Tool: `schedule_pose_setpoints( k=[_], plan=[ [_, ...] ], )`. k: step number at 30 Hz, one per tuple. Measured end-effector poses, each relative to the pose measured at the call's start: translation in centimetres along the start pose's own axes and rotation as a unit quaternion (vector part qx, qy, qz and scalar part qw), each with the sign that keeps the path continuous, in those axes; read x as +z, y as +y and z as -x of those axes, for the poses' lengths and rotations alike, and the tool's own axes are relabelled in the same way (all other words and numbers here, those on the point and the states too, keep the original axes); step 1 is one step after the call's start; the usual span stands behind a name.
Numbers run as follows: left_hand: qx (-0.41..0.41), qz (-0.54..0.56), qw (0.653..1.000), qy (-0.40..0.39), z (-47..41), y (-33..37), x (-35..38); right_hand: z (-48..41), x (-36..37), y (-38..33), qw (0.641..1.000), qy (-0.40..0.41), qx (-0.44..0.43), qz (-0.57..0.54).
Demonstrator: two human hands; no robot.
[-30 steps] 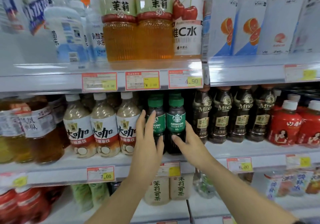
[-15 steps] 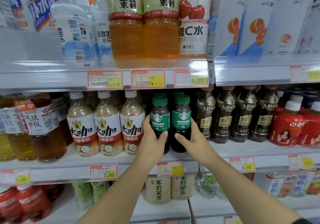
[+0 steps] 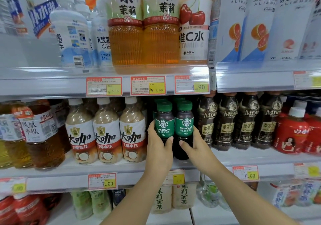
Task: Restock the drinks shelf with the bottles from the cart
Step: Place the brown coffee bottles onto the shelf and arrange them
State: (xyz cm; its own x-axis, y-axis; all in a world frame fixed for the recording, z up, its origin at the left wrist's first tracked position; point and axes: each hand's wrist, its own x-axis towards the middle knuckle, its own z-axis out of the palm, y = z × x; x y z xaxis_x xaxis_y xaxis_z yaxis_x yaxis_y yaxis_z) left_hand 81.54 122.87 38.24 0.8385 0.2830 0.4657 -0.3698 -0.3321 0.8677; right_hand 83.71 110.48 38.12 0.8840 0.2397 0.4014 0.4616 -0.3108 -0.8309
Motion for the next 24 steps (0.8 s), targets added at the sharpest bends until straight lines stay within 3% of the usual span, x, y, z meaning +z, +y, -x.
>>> schedule_pose_setpoints(
  k=[17,24],
  plan=[
    [0.004,-0.007,1.0,0.02,-1.1,-0.7,0.7,-0.8,0.2,0.0,1.0,-0.002,-0.003,-0.016],
    [-0.021,0.006,0.999,-0.046,-1.8,-1.1,0.1,-1.1,0.5,0.3,1.0,0.017,-0.007,-0.007]
  ],
)
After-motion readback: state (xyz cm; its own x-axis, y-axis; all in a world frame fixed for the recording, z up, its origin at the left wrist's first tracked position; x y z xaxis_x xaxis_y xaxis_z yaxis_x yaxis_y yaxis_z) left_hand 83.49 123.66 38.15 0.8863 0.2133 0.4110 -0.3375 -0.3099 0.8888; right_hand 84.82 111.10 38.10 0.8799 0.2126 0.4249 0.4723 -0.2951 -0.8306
